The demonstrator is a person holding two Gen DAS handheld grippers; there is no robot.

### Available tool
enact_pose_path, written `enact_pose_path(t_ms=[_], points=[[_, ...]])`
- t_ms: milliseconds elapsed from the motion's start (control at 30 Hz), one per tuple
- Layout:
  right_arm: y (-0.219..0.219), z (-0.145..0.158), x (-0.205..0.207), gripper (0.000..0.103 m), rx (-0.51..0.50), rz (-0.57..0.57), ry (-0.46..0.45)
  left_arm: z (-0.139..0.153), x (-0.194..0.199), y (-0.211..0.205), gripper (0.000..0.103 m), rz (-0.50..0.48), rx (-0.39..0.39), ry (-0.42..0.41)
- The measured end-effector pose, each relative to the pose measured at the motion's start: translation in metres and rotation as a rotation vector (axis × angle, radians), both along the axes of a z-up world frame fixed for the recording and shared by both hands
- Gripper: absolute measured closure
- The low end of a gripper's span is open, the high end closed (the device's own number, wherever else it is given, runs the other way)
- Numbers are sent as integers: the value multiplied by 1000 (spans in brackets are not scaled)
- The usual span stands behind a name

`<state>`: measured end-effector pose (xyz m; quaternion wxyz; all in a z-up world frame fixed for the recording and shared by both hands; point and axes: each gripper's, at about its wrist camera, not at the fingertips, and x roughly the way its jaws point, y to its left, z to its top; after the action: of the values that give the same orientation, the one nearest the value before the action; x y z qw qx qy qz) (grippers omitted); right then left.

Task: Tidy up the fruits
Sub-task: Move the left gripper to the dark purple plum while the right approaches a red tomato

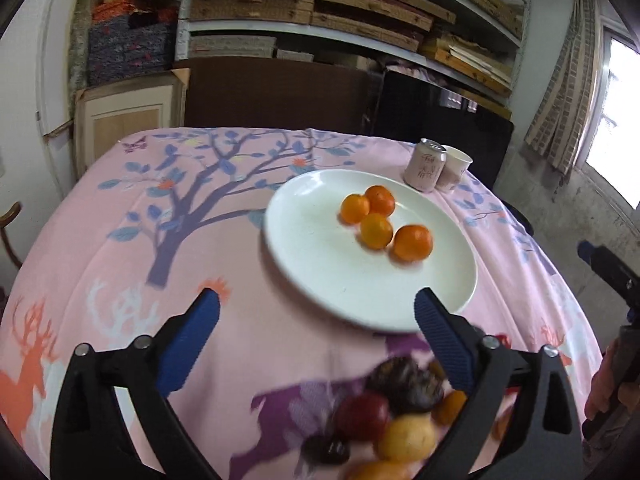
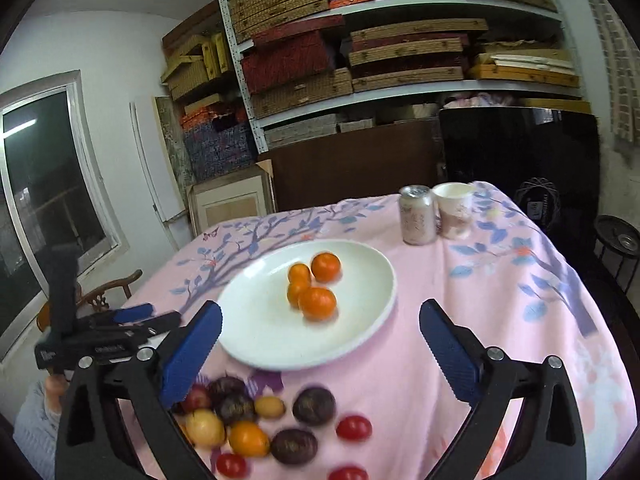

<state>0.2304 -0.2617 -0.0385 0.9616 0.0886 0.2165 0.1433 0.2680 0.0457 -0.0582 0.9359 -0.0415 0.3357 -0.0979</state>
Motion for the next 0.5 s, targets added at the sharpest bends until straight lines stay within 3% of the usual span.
enact_pose_path(t_ms=[233,367,500], points=[[-34,-43,-49,3,82,-56,68,-35,-52,11,6,75,131,58],[-48,-46,-54,3,146,-81,46,-39,-64,13,6,73,127,63],[-55,-53,-48,3,191,-68,92,-42,-68,5,6,5,106,69]])
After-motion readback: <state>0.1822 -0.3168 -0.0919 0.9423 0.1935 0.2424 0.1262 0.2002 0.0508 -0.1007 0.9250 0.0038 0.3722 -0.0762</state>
